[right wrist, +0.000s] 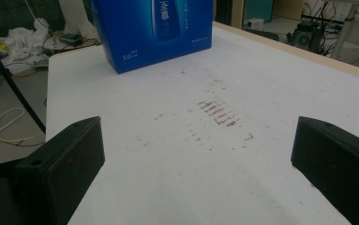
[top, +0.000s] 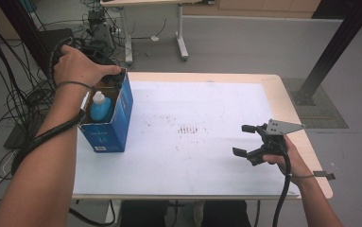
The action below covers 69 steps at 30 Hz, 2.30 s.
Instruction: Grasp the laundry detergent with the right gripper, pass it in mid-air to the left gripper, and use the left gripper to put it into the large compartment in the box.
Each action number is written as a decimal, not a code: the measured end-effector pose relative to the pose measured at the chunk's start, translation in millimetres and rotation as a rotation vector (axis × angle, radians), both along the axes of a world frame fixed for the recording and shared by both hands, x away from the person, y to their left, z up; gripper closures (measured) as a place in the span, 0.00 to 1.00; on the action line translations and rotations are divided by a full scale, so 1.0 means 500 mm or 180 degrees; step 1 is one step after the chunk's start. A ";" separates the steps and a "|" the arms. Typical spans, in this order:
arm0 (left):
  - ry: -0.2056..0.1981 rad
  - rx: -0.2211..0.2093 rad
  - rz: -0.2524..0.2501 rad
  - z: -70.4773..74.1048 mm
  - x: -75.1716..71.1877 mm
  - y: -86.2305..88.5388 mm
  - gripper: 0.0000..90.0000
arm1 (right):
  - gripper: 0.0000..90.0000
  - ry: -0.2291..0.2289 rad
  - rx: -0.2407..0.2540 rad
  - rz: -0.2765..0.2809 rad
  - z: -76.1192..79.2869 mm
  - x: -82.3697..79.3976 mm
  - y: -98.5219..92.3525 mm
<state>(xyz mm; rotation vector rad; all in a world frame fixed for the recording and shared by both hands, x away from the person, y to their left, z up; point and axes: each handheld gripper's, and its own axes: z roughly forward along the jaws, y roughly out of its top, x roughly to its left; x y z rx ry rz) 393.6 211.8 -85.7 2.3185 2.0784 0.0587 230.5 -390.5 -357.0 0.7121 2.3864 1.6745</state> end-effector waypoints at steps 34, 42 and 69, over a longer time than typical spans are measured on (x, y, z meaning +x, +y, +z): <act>-0.0415 -0.0420 -0.1304 -0.050 -0.148 -0.239 0.06 | 0.03 0.0063 -0.0086 -0.0243 0.007 -0.010 -0.010; -0.0389 -0.0485 -0.1356 -0.097 -0.160 -0.257 0.06 | 0.03 0.0064 -0.0119 -0.0294 0.016 -0.011 -0.012; -0.0261 -0.0716 -0.1358 -0.293 -0.168 -0.273 0.06 | 0.02 0.0108 -0.0248 -0.0359 0.031 0.002 0.003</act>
